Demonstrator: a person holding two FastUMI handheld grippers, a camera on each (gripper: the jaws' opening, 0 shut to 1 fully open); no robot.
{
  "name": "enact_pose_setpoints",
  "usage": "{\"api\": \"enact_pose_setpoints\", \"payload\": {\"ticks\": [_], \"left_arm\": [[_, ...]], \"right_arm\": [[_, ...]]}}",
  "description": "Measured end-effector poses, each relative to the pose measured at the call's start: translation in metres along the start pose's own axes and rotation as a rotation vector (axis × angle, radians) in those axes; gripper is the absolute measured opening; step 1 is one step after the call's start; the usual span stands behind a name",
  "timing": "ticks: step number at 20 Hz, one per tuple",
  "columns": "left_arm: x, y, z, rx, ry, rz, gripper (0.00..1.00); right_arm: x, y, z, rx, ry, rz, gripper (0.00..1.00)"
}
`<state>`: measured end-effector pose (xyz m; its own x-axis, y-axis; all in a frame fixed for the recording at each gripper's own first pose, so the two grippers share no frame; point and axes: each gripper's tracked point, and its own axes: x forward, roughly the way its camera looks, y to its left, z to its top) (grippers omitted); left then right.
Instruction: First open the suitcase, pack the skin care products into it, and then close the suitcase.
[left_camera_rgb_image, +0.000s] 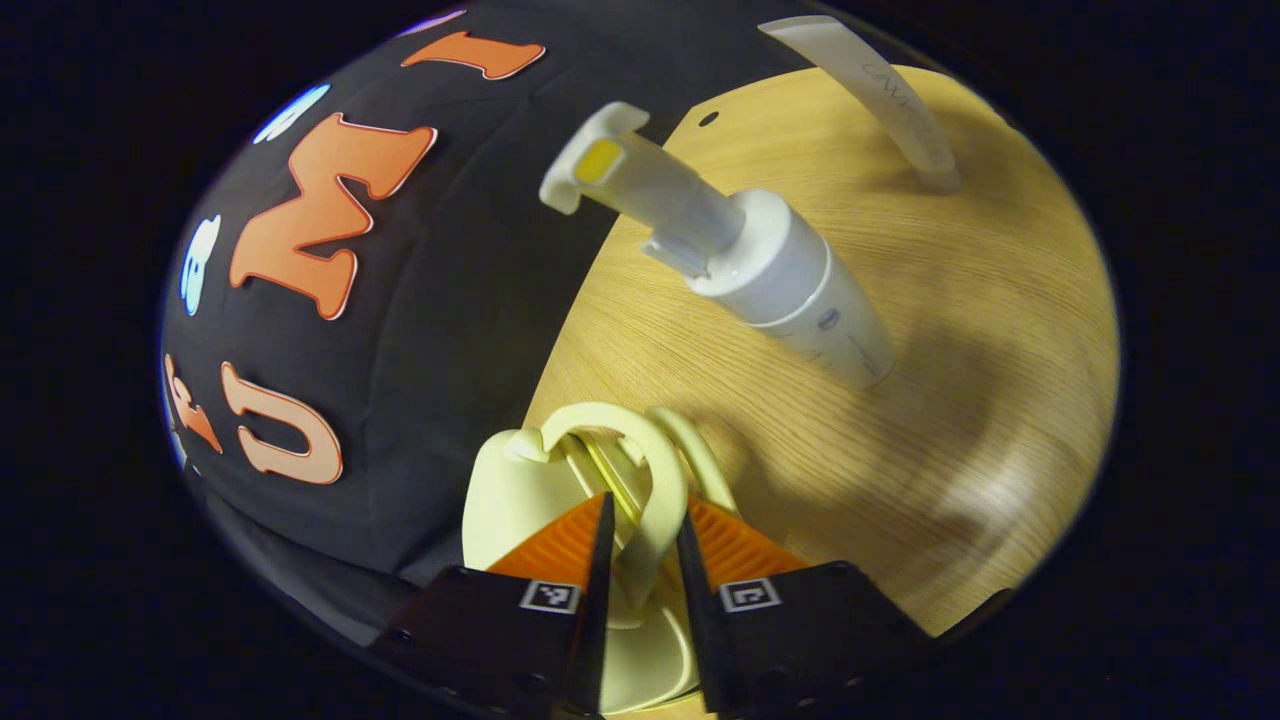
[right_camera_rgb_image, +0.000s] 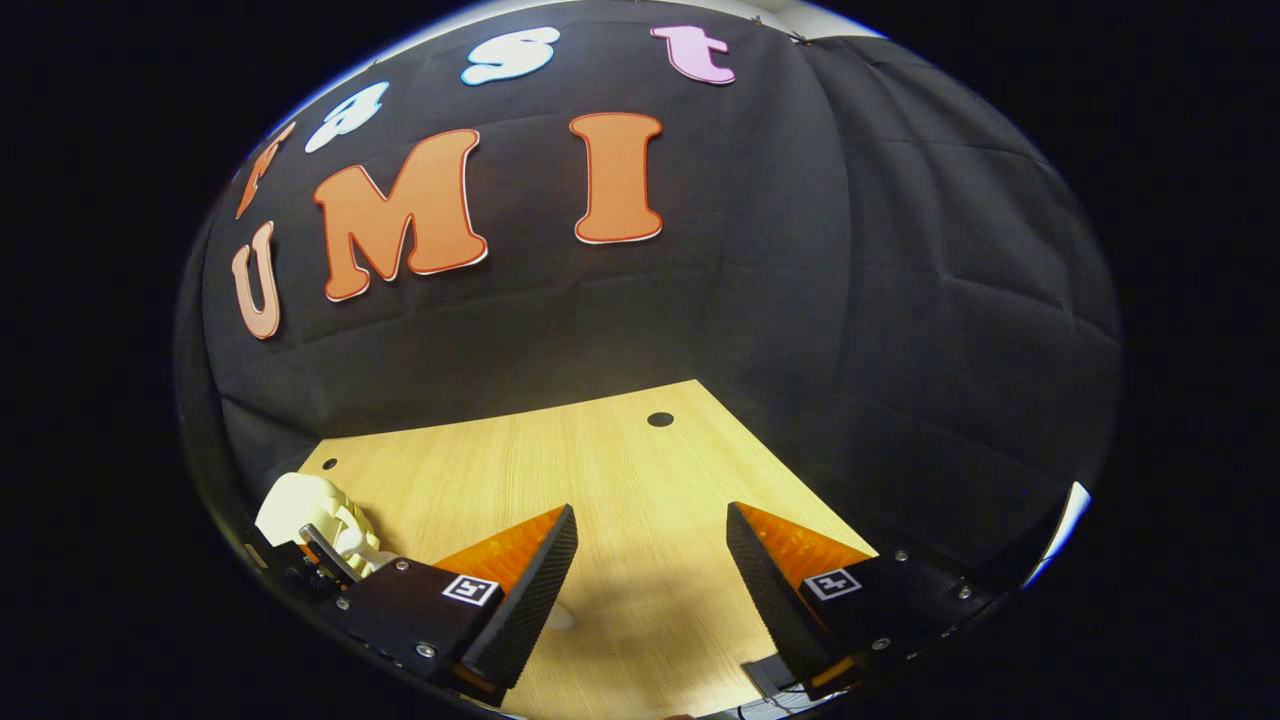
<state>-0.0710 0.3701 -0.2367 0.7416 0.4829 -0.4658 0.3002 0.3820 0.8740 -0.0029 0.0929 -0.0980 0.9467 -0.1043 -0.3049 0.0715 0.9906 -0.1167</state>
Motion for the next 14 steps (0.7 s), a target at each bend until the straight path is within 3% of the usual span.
{"api": "enact_pose_setpoints", "payload": {"ticks": [1,2,3,4,5,14], "left_arm": [[0.003,-0.001,0.001,0.016,0.005,-0.008,0.26],[0.001,0.001,0.004,0.03,-0.001,-0.009,0.27],[-0.001,0.004,0.003,0.039,0.004,-0.005,0.11],[-0.003,0.008,0.007,0.038,-0.005,-0.002,0.11],[-0.008,0.011,0.007,0.014,-0.012,-0.007,0.02],[-0.042,0.093,0.008,-0.406,-0.075,-0.169,0.02]], "right_arm": [[-0.002,0.0,0.0,0.0,-0.001,-0.005,0.95],[-0.004,0.0,-0.001,-0.001,-0.004,-0.006,0.95],[-0.006,0.001,0.0,-0.002,-0.009,-0.004,0.95],[-0.008,0.004,0.001,-0.003,-0.016,-0.002,0.95],[-0.009,0.008,0.002,-0.006,-0.023,0.002,0.95],[-0.014,0.091,0.027,-0.002,-0.073,0.109,0.95]]}}
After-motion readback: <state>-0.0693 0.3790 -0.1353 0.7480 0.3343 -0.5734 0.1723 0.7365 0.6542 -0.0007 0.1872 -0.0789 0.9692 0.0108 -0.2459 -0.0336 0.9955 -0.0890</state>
